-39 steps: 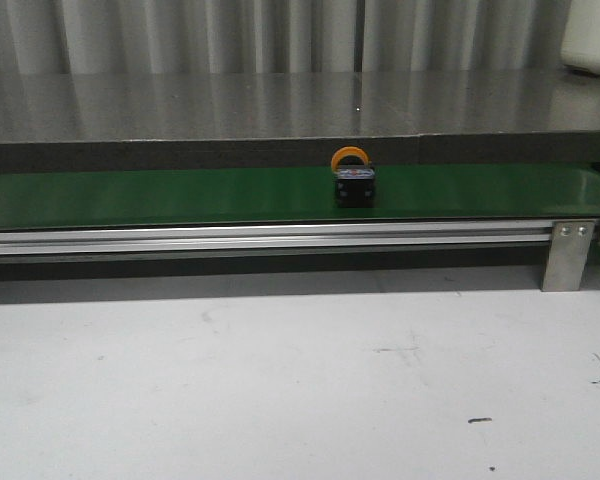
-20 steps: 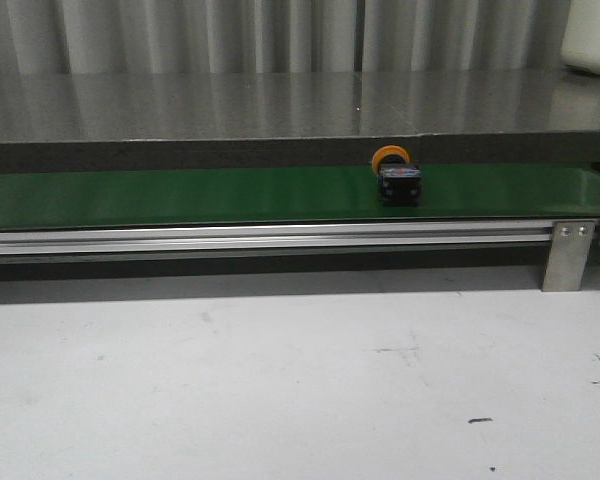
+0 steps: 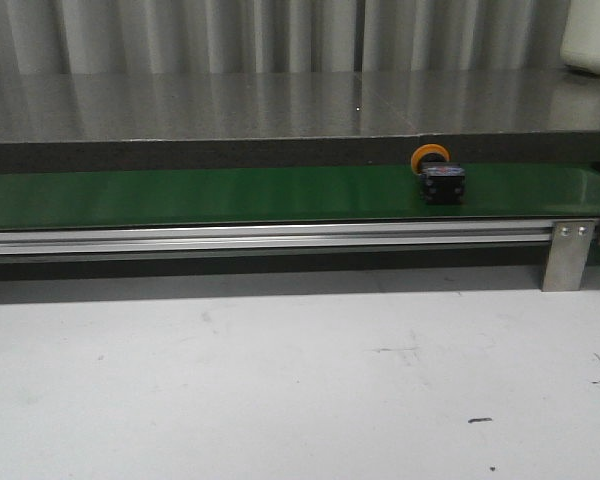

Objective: Move button from left to right
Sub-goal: 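Grasp the button on the belt with the right gripper and lift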

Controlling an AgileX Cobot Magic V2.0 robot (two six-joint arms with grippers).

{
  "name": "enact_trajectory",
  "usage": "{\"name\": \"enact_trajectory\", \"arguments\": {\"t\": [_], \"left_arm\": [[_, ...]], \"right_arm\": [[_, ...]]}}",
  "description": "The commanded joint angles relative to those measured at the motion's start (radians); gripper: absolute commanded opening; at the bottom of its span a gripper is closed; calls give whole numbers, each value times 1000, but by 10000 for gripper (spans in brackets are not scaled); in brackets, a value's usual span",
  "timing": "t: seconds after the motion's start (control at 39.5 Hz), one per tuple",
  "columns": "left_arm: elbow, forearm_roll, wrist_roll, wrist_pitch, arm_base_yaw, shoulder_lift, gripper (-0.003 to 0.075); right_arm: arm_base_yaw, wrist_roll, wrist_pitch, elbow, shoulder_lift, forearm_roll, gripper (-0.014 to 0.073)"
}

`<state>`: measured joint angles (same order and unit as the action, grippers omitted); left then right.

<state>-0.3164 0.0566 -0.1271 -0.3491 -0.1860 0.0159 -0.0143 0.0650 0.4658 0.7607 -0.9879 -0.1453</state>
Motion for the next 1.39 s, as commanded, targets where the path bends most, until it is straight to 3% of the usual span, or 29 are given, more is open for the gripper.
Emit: {"name": "enact_trajectory", "arguments": {"t": [0.0, 0.58, 0.99, 1.09, 1.24, 1.37], "left_arm": [[-24, 9, 2, 77, -6, 12, -21], [-24, 9, 2, 77, -6, 12, -21], [-24, 9, 2, 77, -6, 12, -21], [-24, 9, 2, 77, -6, 12, -21], [-24, 9, 2, 77, -6, 12, -21], [-24, 9, 2, 77, -6, 12, -21]], "right_arm": [[-2, -3, -60, 101, -121, -11, 645], [-55, -1, 93, 598, -678, -88, 645], [-34, -2, 126, 705, -848, -88, 638], [-30, -2, 130, 705, -847, -88, 546], [-30, -2, 132, 705, -846, -88, 308], [-30, -2, 150, 706, -843, -88, 220]]}}
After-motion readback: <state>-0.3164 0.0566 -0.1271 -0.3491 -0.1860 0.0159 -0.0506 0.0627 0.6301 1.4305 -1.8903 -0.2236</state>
